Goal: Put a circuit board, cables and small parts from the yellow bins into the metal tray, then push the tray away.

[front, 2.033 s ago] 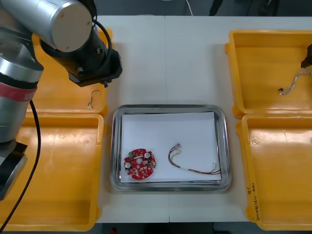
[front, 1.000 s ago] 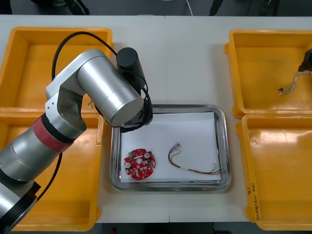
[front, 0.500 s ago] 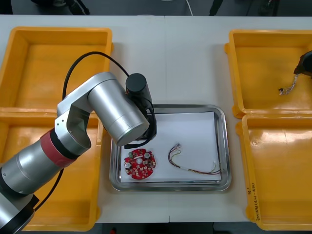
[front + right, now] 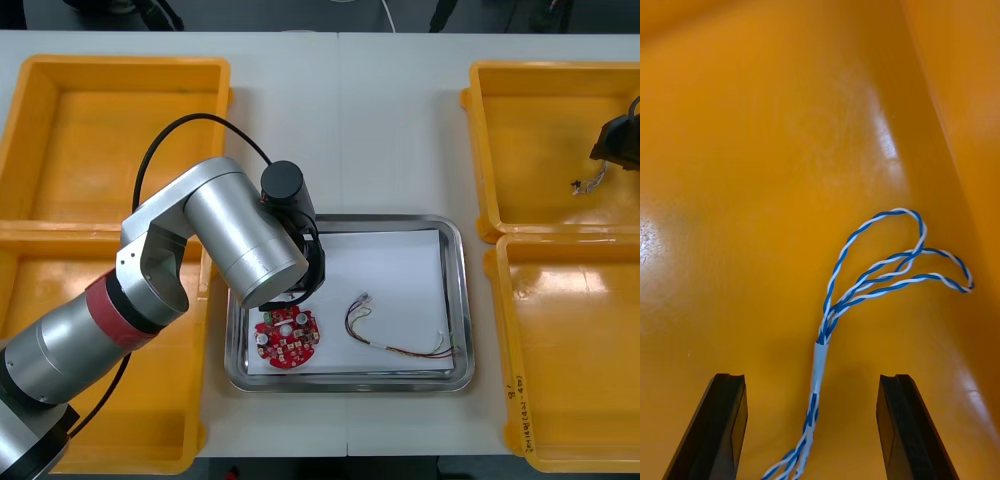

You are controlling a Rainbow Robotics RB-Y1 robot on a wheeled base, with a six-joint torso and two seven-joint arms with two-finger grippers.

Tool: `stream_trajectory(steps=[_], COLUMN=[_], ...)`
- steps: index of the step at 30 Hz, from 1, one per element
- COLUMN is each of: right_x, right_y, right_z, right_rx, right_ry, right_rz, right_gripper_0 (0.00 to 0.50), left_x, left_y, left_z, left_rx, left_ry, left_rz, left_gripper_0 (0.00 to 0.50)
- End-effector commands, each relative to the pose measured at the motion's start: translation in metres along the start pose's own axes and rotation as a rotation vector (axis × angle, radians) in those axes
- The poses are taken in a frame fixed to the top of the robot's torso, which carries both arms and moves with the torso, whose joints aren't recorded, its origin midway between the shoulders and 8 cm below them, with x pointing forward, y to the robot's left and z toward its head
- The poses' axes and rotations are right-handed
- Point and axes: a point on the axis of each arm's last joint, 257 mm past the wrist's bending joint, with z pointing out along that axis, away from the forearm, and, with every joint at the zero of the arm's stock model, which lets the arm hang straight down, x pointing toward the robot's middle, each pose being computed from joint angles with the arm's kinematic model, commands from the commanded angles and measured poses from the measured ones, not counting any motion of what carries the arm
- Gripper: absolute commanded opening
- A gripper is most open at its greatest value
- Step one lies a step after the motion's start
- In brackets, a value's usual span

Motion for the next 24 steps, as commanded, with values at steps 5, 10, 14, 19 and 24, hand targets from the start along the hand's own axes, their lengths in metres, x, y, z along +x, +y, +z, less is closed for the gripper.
stream_trajectory(steps=[5, 10, 14, 19, 24], right_x=[-0.023, -0.020, -0.018, -0.016, -0.016], right_y=[0.027, 0.024, 0.023, 0.021, 0.021], right_z=[-0.008, -0.003, -0.002, -0.001, 0.000], right_rx=[-0.047, -0.045, -0.043, -0.043, -0.043], right_ry=[-0.052, -0.055, -0.051, -0.050, -0.048], right_rz=[0.001, 0.008, 0.007, 0.011, 0.016], right_gripper_0=[0.500, 0.500, 0.500, 0.500, 0.226], left_x=[0.004, 0.001, -0.005, -0.020, -0.036], left_y=[-0.005, -0.002, -0.001, 0.000, 0.008], left_z=[-0.002, -0.002, -0.006, -0.020, -0.040], left_rx=[0.015, 0.014, 0.024, 0.041, 0.037], left_ry=[-0.012, -0.015, -0.016, -0.015, -0.007], left_rz=[-0.047, -0.048, -0.049, -0.061, -0.074], left_gripper_0=[0.500, 0.500, 0.500, 0.500, 0.500])
